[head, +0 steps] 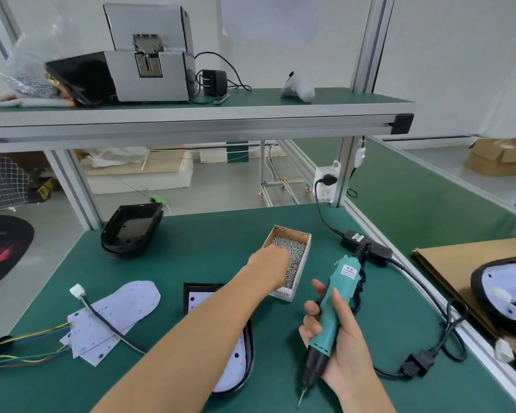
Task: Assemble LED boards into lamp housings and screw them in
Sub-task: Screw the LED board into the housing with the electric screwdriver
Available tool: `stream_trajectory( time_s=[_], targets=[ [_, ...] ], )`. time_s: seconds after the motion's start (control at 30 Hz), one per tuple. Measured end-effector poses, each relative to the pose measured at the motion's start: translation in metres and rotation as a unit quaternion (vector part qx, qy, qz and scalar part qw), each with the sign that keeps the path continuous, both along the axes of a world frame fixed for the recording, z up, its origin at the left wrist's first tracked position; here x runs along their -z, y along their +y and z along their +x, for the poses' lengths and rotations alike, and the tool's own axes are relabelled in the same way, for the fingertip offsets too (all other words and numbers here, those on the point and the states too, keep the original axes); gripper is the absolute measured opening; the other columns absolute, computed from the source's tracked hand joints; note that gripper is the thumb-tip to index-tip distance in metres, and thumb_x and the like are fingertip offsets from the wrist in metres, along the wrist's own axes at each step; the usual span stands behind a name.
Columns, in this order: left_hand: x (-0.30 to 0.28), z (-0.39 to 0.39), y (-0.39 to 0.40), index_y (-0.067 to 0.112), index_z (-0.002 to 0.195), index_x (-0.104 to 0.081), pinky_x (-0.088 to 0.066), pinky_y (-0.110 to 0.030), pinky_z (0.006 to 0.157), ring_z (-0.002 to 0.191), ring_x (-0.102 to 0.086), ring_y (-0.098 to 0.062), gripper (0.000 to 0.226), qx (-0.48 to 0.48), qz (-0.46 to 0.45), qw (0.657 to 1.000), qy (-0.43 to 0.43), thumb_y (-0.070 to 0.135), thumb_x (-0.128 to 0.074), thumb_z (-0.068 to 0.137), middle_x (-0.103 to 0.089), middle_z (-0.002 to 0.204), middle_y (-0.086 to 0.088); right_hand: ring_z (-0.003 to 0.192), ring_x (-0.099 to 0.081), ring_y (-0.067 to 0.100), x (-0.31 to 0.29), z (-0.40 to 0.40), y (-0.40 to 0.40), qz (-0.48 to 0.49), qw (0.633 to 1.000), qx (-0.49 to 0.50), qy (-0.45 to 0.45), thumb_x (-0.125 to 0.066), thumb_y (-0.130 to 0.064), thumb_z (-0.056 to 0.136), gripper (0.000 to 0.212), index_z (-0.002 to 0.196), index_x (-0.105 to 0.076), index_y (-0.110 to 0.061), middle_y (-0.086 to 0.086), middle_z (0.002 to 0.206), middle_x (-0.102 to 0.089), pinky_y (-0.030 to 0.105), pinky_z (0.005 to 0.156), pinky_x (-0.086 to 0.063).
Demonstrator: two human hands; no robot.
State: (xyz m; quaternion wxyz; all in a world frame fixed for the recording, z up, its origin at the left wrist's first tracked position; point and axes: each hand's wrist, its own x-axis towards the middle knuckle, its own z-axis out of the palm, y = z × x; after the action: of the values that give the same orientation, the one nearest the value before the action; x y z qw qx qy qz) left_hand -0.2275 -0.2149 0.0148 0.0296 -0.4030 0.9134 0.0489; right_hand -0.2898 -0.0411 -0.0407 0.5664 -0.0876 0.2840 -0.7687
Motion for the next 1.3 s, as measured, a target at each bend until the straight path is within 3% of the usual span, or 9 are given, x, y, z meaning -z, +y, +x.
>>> stream_trajectory(
  time_s=[0.17,0.4,0.6,0.77,0.9,0.97,1.03,1.2,1.3],
  targets=[
    [0.005,0.001,-0.003,0.015,0.079,-0.043,-0.034,-0.032,0.05,0.068,-0.05,-0.022,0.024,-0.013,0.034,0.999,0.022,-0.003,-0.053,0.09,-0.047,0.08,-0.004,0.048,-0.046,0.013,0.0,0.001,-0.001,0.01,1.0,0.003,0.0,-0.066,-0.039,0.092,0.039,0.122,-0.072,-0.015,0.012,0.081,-0.061,0.025,0.05,-0.045],
    [0.006,0.004,-0.006,0.017,0.077,-0.044,-0.04,-0.036,0.06,0.067,-0.05,-0.018,0.024,-0.028,0.099,0.994,0.042,0.0,-0.052,0.091,-0.05,0.079,-0.003,0.049,-0.045,0.013,-0.001,0.002,0.0,0.02,1.0,0.016,0.0,-0.065,-0.04,0.094,0.039,0.124,-0.071,-0.015,0.011,0.081,-0.061,0.025,0.052,-0.044],
    [0.01,0.008,-0.003,0.01,0.101,-0.059,-0.058,-0.047,0.084,0.094,-0.063,-0.03,0.015,-0.027,0.103,0.992,0.067,0.0,-0.055,0.091,-0.062,0.105,-0.01,0.05,-0.045,0.012,-0.003,0.003,0.0,0.025,0.999,0.021,0.005,-0.066,-0.04,0.092,0.039,0.121,-0.072,-0.015,0.012,0.082,-0.063,0.024,0.053,-0.044],
    [0.012,0.008,0.0,0.008,0.097,-0.055,-0.049,-0.042,0.068,0.089,-0.063,-0.034,0.011,-0.032,0.084,0.992,0.092,-0.002,-0.052,0.094,-0.064,0.105,-0.015,0.05,-0.046,0.012,-0.003,0.003,0.001,0.029,0.999,0.025,0.009,-0.068,-0.04,0.09,0.04,0.122,-0.071,-0.016,0.011,0.082,-0.063,0.023,0.053,-0.044],
    [0.016,0.01,0.004,0.007,0.103,-0.06,-0.047,-0.035,0.068,0.093,-0.066,-0.033,0.01,-0.075,0.126,0.966,0.214,0.008,-0.05,0.101,-0.067,0.107,-0.014,0.049,-0.047,0.012,-0.003,0.004,0.001,0.034,0.999,0.028,0.017,-0.069,-0.041,0.088,0.042,0.123,-0.07,-0.016,0.01,0.082,-0.063,0.023,0.053,-0.045],
    [0.015,0.013,0.006,0.01,0.107,-0.064,-0.046,-0.029,0.066,0.083,-0.066,-0.024,0.015,-0.119,0.175,0.919,0.333,0.017,-0.051,0.105,-0.068,0.101,-0.009,0.049,-0.047,0.012,-0.004,0.004,0.001,0.038,0.999,0.03,0.022,-0.069,-0.042,0.088,0.044,0.124,-0.07,-0.017,0.009,0.082,-0.064,0.023,0.053,-0.045],
    [0.008,0.017,0.009,0.012,0.103,-0.067,-0.046,-0.024,0.056,0.064,-0.059,-0.012,0.014,-0.183,0.251,0.827,0.468,0.018,-0.055,0.105,-0.066,0.083,-0.002,0.049,-0.047,0.012,-0.004,0.004,0.002,0.04,0.998,0.033,0.027,-0.069,-0.043,0.087,0.045,0.124,-0.069,-0.017,0.009,0.081,-0.063,0.023,0.054,-0.045],
    [-0.018,0.043,0.021,-0.001,0.097,-0.062,-0.045,-0.02,0.053,0.066,-0.052,-0.014,0.015,-0.26,0.568,0.395,0.673,0.0,-0.05,0.106,-0.058,0.079,-0.009,0.05,-0.045,0.011,-0.006,0.005,0.004,0.036,0.998,0.041,0.025,-0.069,-0.043,0.088,0.046,0.125,-0.069,-0.016,0.008,0.081,-0.062,0.023,0.051,-0.044],
    [-0.024,0.075,0.042,-0.001,0.101,-0.059,-0.049,-0.019,0.052,0.067,-0.054,-0.013,0.01,-0.235,0.636,0.309,0.667,0.003,-0.051,0.106,-0.058,0.084,-0.01,0.05,-0.043,0.01,-0.008,0.005,0.005,0.032,0.998,0.041,0.036,-0.066,-0.043,0.091,0.045,0.127,-0.068,-0.016,0.007,0.08,-0.061,0.023,0.05,-0.043]
  ],
)
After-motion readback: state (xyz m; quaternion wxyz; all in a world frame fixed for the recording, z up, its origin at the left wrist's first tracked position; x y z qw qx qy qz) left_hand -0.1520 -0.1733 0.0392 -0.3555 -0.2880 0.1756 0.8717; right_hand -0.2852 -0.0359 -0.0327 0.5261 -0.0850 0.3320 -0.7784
